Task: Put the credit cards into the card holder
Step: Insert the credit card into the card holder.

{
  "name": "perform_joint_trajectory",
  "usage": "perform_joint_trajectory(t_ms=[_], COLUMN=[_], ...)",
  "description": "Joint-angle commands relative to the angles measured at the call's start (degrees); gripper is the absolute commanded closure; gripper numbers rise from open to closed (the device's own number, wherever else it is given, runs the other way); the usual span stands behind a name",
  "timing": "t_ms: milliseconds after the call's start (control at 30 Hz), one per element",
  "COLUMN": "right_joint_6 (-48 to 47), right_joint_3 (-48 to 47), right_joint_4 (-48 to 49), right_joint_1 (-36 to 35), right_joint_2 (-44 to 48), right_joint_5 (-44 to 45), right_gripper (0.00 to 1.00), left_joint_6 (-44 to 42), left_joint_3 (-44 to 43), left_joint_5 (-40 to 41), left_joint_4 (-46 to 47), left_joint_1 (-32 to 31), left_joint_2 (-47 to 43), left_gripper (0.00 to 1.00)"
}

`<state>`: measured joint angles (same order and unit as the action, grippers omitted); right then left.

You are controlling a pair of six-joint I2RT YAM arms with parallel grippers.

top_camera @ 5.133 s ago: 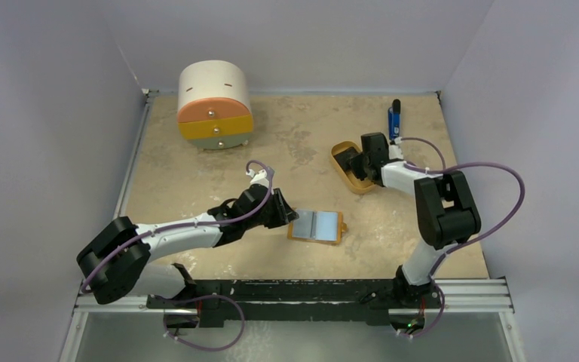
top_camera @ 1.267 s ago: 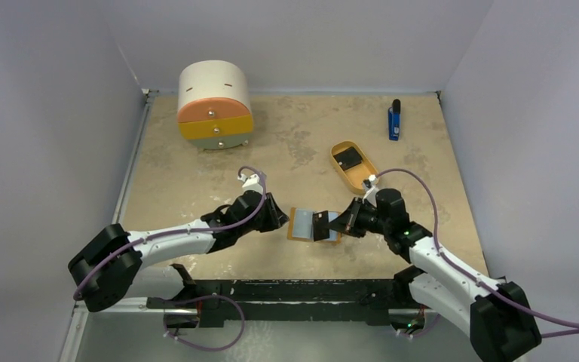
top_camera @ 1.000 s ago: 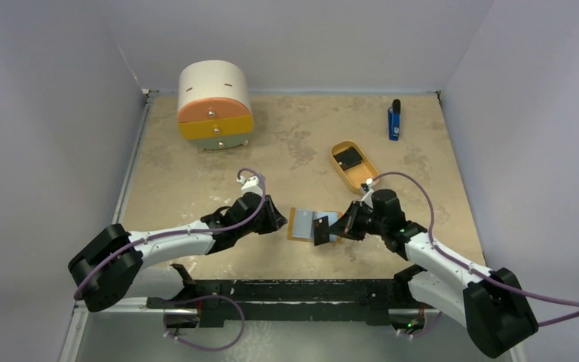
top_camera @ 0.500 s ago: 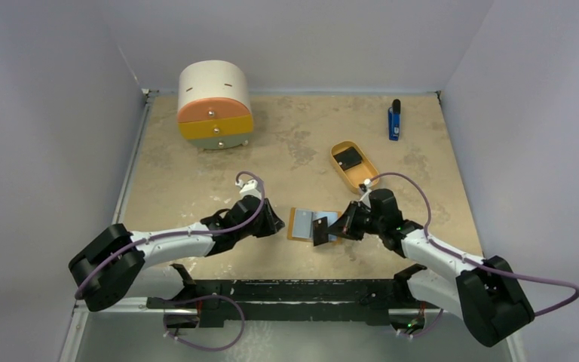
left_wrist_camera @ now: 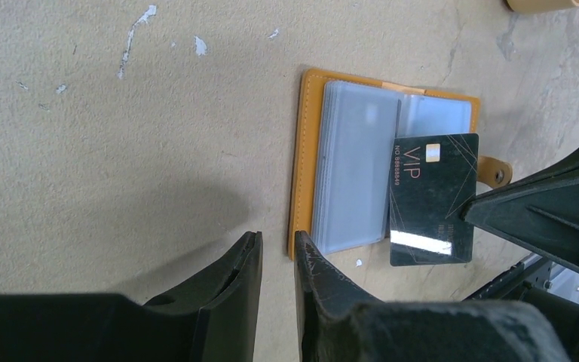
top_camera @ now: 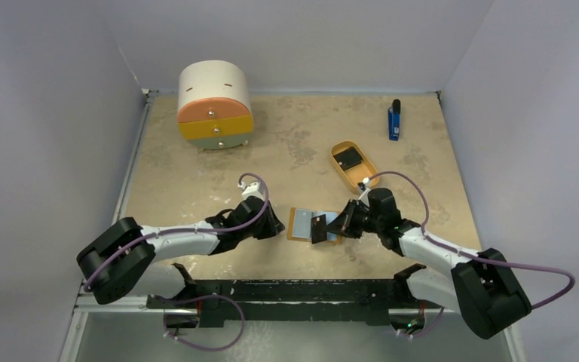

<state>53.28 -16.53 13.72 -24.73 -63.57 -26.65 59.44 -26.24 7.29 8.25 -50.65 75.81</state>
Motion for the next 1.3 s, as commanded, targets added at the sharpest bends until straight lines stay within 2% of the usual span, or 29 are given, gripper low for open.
perform_joint_trajectory(t_ms=[0,1267], right_joint_6=[0.0,4.8], right_joint_3=[0.6,3.3], right_joint_4=[3.5,13.1], right_joint_1=[-0.2,-0.1], right_joint_2=[-0.9,-6.6], right_joint_5=[-1.0,4.8], right_gripper=[1.00,1.00], left_joint_6=[0.3,0.5], left_joint_3=[0.3,0.4], left_joint_5=[-0.8,-3.9], left_joint_4=[3.1,6.7], left_joint_1=[0.1,0.1], left_joint_2=[0.8,5.6], left_gripper=[0.79,0.81])
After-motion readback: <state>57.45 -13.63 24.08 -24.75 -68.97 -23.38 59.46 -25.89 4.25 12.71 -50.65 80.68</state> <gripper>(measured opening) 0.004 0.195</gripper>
